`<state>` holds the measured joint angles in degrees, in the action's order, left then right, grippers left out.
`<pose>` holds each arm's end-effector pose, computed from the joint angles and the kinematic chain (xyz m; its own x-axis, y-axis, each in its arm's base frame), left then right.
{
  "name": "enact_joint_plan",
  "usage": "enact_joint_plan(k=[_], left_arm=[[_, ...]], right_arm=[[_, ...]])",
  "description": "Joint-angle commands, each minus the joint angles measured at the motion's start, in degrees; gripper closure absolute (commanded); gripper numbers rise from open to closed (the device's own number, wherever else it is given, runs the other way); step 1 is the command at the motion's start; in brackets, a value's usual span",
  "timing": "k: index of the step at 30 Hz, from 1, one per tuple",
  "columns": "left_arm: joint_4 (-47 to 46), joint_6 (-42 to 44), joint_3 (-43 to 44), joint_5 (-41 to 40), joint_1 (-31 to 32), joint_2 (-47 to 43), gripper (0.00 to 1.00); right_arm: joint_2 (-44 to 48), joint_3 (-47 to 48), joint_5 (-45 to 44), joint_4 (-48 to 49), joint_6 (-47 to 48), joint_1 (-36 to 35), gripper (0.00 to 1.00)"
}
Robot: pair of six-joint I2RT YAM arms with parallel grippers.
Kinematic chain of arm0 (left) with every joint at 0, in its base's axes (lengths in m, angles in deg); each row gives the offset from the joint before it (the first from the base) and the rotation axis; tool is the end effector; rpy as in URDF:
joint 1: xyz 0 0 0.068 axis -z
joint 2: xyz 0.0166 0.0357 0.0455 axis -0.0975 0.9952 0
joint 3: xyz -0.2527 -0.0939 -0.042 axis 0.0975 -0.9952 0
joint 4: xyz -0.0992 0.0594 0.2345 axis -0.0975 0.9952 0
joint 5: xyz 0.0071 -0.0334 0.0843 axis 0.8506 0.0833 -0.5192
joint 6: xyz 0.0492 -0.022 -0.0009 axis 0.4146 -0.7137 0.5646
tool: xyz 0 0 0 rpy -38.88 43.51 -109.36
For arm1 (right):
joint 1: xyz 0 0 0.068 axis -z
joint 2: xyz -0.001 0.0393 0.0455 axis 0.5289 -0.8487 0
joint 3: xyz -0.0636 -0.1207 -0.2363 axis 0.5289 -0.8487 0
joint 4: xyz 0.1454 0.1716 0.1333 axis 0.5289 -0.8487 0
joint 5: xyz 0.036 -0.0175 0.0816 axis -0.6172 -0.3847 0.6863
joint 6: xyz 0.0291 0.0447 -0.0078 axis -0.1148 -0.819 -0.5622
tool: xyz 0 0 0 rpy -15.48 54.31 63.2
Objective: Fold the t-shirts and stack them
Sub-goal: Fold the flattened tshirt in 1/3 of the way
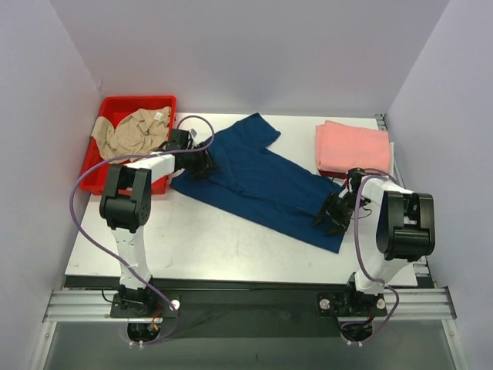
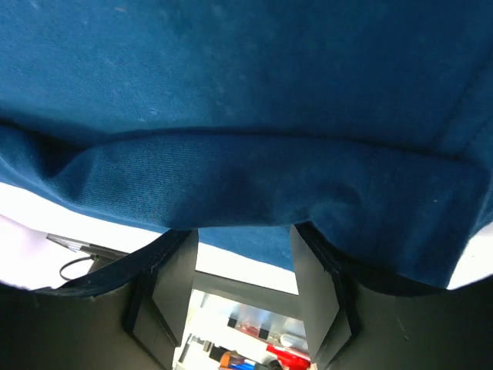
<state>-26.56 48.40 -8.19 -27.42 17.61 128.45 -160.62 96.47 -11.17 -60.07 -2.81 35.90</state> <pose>0.4323 -0.1052 0.1533 -0.8620 -0.3780 -0.3379 -0.1145 0.7944 -0.5965 0.2892 -0.0033 0.1381 -0.8942 0.4475 0.0075 0.3886 0.7679 0.5093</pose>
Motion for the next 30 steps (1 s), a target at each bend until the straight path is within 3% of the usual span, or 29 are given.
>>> enact_joint_plan(k=[1,15,22,30], left_arm=[[0.26,2.61,-6.21,-3.99,0.12,-5.01,0.34],[1.83,3.23,-26.09,-8.23,1.96,-19.08,0.34],[3.33,2.70,-26.19,-8.23,4.25,-24.45,0.32],[1.57,1.47,-24.44,-5.15,5.04,-22.69,0.35]], right_arm=[[-1.31,-1.62,-1.40,-1.49,0.91,-0.45,0.48],[10.80,-10.15,-5.27,-10.81,-3.49,-0.54,0.49],[11.87,-6.04,-5.27,-12.92,-2.35,-0.45,0.48],[7.92,0.21,-6.94,-12.83,-0.59,-0.45,0.48]])
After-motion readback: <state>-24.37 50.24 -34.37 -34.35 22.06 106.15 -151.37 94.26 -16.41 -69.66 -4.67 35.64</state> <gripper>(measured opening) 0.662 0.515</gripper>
